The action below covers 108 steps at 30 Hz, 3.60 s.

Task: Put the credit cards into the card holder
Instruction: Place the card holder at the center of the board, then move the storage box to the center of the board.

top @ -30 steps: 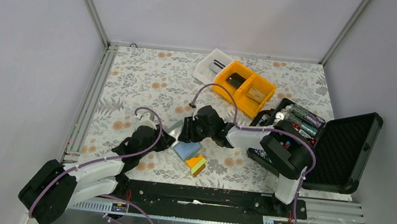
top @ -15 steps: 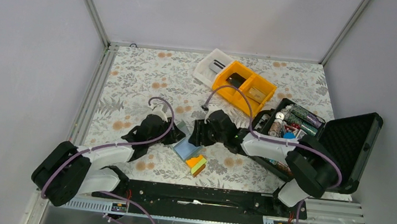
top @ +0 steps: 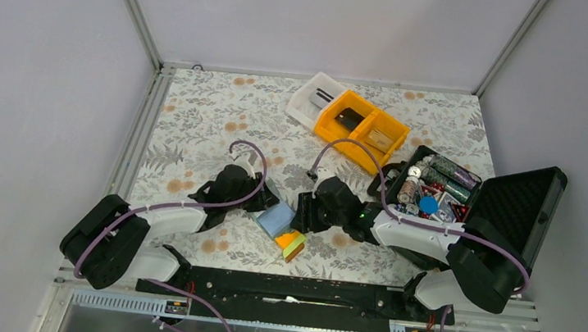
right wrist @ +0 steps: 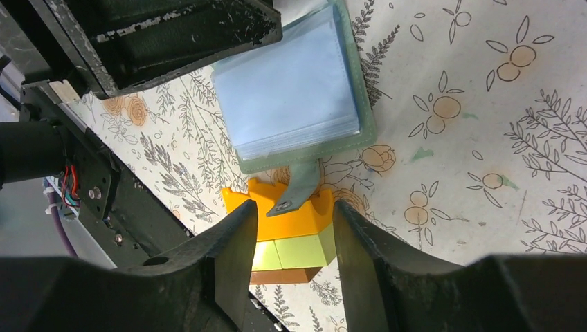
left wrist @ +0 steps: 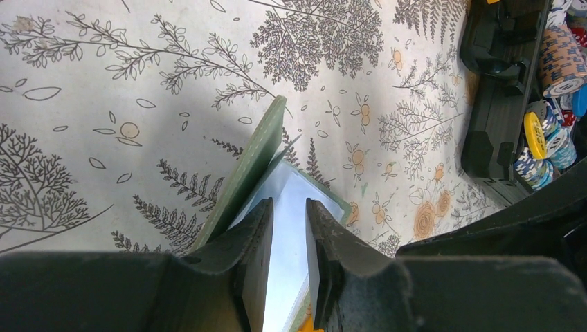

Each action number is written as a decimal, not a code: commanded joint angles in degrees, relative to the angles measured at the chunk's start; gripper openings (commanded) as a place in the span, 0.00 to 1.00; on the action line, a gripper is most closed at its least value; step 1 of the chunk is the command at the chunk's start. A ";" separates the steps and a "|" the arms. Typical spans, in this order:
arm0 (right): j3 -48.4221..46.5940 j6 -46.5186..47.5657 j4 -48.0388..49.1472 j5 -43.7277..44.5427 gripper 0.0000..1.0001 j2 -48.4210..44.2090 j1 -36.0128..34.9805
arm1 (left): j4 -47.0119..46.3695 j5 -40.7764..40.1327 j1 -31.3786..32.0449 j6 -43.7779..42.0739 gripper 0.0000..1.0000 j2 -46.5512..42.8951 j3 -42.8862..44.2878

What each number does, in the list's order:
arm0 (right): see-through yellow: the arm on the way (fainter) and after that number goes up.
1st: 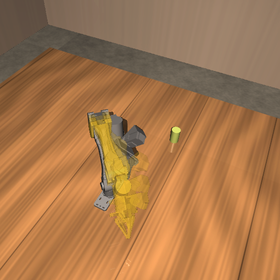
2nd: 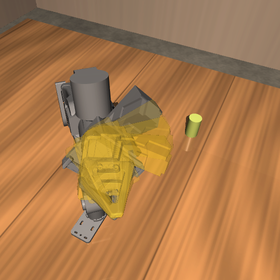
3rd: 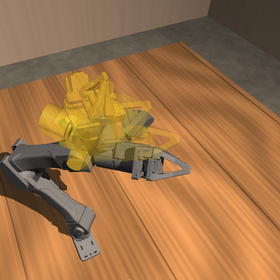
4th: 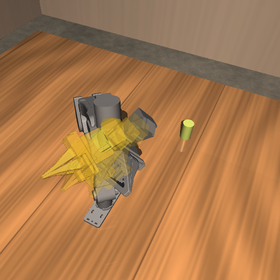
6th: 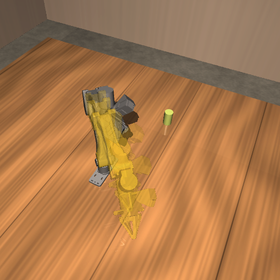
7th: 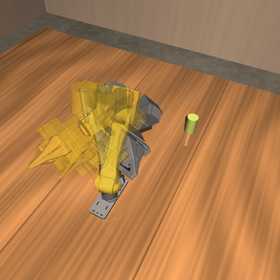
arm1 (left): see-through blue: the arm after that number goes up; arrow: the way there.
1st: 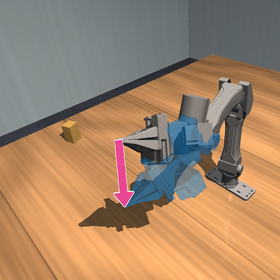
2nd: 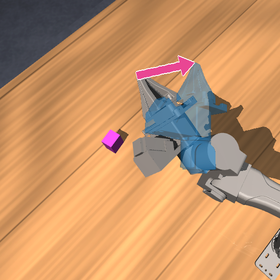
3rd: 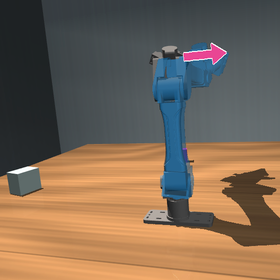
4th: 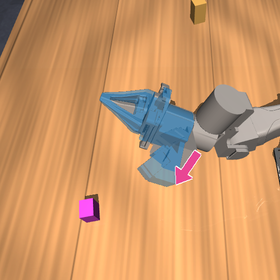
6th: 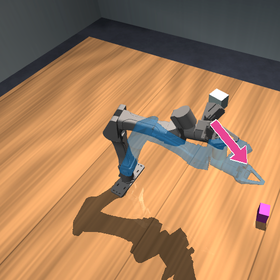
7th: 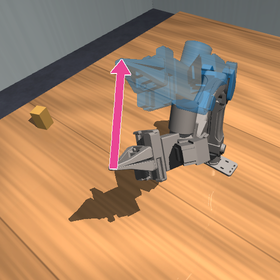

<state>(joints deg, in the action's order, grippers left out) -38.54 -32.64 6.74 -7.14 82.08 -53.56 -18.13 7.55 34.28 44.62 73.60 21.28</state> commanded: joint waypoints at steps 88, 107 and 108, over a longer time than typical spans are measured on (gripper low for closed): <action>-36.51 36.23 -12.43 18.68 0.61 16.27 21.26 | 8.81 -7.83 -0.71 -7.61 0.26 -5.93 2.47; -63.69 55.72 -18.17 26.17 0.53 44.27 26.14 | 7.39 -5.63 -0.80 -7.56 0.25 -8.33 1.31; -64.16 56.14 -18.49 26.05 0.53 44.87 26.46 | 7.21 -5.48 -0.80 -7.74 0.25 -8.11 1.32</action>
<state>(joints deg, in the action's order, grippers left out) -98.39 19.31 -10.48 16.34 125.36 -28.40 -7.42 1.15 33.78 37.76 66.13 22.85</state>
